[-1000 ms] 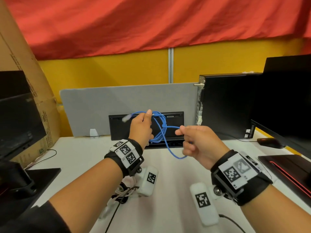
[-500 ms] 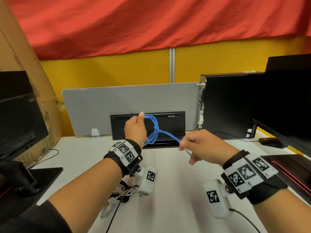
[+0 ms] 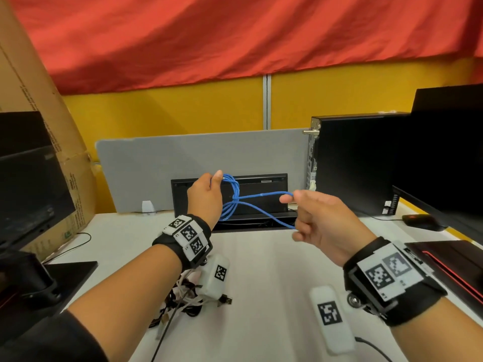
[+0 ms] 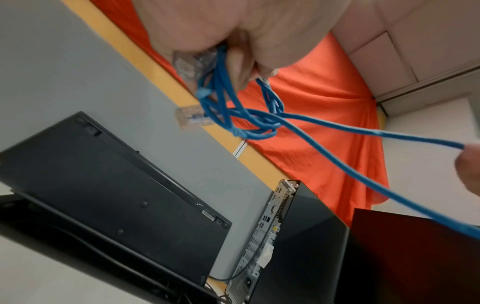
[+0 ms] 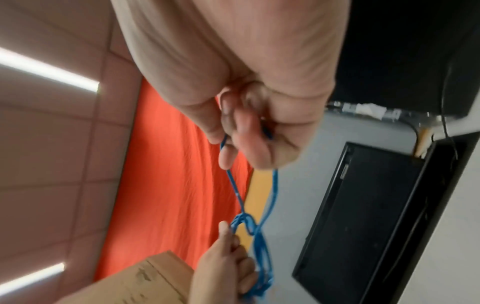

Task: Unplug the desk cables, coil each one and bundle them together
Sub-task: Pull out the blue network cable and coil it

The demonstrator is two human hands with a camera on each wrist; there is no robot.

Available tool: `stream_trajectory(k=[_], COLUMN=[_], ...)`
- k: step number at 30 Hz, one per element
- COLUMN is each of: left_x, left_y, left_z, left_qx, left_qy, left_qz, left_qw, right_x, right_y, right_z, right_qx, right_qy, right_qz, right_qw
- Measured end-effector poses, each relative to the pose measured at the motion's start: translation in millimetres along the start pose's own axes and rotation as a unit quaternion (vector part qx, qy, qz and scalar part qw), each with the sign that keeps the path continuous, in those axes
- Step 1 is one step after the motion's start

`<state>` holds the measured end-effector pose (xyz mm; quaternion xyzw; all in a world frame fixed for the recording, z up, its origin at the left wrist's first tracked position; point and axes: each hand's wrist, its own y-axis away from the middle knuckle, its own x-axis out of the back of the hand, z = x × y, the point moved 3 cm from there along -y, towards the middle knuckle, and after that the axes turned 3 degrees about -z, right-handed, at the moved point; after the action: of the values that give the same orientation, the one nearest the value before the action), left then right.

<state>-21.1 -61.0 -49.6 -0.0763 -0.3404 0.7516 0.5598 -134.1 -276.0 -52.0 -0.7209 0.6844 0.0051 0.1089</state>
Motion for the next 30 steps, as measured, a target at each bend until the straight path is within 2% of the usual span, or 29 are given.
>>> stream_trajectory(k=[2,3,5,7,8,9,11,13,16,18,20,22,25,28,30], left_x=[2,3,4,5,5,5,1,-6,-14,-19,-25,-30,-39,-45,-46], left_y=[-5,-7,-7,-6,-5,-3,1,12,29,39,46,51,59,65,66], left_z=[-3,-4,-5,-5,-3,-3,-4,1,20,32,39,44,45,47,48], left_qx=[0.017,0.023,0.027,0.041,0.058,0.085,0.182,0.276,0.308,0.312,0.307,0.299,0.311,0.328,0.320], left_qy=[0.013,0.019,0.011,0.007,0.022,0.049,0.148,0.291,0.424,0.442,0.445,0.458,0.482,0.516,0.518], left_qz=[0.007,0.008,0.015,0.018,0.018,0.019,0.022,0.002,-0.033,-0.055,-0.061,-0.056,-0.067,-0.077,-0.077], left_qw=[1.000,1.000,0.999,0.999,0.998,0.995,0.972,0.916,0.851,0.839,0.839,0.835,0.816,0.788,0.789], right_x=[7,11,15,16,18,20,23,24,22,16,7,-3,-16,-16,-12], right_y=[-4,-6,-8,-6,-7,-10,-17,-22,-25,-25,-22,-16,-9,-10,-8], right_z=[-2,-5,-9,-7,-5,-3,4,13,30,38,35,28,18,13,14], right_qx=[0.042,0.086,0.159,0.153,0.148,0.147,0.148,0.136,0.092,0.091,0.135,0.180,0.191,0.172,0.151], right_qy=[0.131,0.234,0.419,0.549,0.579,0.582,0.539,0.506,0.524,0.539,0.527,0.466,0.313,0.287,0.245], right_qz=[0.048,0.077,0.113,0.138,0.150,0.154,0.137,0.125,0.093,0.082,0.092,0.117,0.121,0.146,0.162], right_qw=[0.989,0.965,0.887,0.810,0.788,0.785,0.818,0.842,0.842,0.833,0.834,0.858,0.923,0.931,0.944])
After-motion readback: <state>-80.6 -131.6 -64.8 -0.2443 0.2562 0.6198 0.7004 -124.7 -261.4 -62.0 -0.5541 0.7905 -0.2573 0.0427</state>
